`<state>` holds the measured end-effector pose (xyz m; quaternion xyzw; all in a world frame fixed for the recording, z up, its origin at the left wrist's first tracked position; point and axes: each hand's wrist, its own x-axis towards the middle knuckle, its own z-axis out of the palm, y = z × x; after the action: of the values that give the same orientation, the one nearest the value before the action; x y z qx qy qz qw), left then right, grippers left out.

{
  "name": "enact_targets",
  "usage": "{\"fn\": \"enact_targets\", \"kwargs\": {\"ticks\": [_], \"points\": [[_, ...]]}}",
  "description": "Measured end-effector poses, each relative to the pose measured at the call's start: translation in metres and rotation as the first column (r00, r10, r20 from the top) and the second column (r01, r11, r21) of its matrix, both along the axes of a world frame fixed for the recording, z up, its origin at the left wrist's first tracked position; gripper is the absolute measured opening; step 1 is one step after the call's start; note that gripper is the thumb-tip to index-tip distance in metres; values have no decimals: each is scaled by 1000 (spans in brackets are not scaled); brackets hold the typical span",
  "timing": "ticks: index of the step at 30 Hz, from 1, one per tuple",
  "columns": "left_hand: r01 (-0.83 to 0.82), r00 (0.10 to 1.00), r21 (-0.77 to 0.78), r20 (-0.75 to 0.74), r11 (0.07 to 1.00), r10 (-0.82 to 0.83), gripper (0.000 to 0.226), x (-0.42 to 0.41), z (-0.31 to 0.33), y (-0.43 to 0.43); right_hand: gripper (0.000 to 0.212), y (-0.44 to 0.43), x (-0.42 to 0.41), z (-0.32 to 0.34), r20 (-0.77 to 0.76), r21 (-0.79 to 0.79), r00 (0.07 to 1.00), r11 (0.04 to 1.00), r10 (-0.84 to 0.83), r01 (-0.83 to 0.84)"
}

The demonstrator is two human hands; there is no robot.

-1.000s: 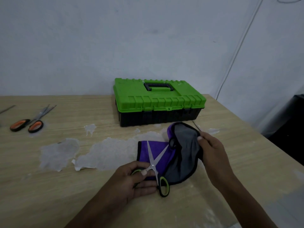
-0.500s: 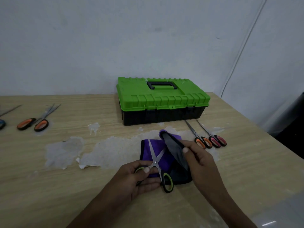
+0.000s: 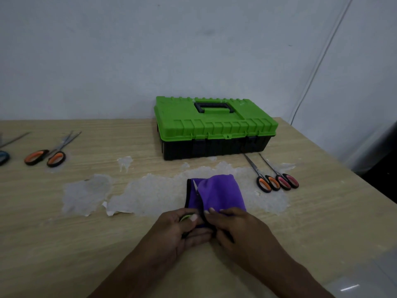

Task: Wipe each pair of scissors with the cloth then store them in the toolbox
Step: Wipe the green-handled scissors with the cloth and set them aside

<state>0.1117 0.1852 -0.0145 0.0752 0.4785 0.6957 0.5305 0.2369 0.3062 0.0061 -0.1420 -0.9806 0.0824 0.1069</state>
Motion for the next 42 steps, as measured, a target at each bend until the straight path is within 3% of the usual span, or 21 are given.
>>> {"fn": "enact_targets", "kwargs": {"ticks": [3, 12, 16, 24, 28, 33, 35, 37, 39, 42], "points": [[-7, 1000, -21, -9, 1000, 6, 21, -1, 0, 0, 45, 16, -1, -2, 3, -105, 1000, 994, -1, 1], [-24, 1000, -28, -15, 999, 23, 19, 1, 0, 2, 47, 7, 4, -1, -50, -154, 999, 988, -6, -2], [-8, 1000, 12, 0, 1000, 8, 20, 0, 2, 1, 38, -1, -5, -3, -43, 2, 998, 999, 45, -45], [-34, 999, -12, -4, 999, 34, 18, 0, -1, 0, 37, 5, -4, 0, -40, -37, 999, 999, 8, -10], [9, 1000, -20, -8, 1000, -9, 22, -2, -1, -1, 39, 31, -3, -3, 25, -185, 998, 981, -62, 66], [21, 1000, -34, 0, 999, -21, 23, -4, -1, -2, 31, 44, -12, 7, -166, -560, 954, 820, -250, 117], [28, 1000, -33, -5, 999, -29, 23, -4, -2, -1, 31, 37, -13, 12, -167, -611, 959, 787, -229, 81], [25, 1000, -18, 4, 1000, -25, 23, -3, -2, -1, 32, 16, -14, 10, -106, -497, 991, 868, -77, 14], [27, 1000, 4, 1, 1000, -27, 24, -3, -3, -1, 33, 3, -15, 1, -83, -263, 993, 960, 78, -97], [29, 1000, 9, -1, 1000, -29, 23, -4, -3, 0, 40, 9, -17, -4, -14, -82, 999, 996, 41, -42]]}}
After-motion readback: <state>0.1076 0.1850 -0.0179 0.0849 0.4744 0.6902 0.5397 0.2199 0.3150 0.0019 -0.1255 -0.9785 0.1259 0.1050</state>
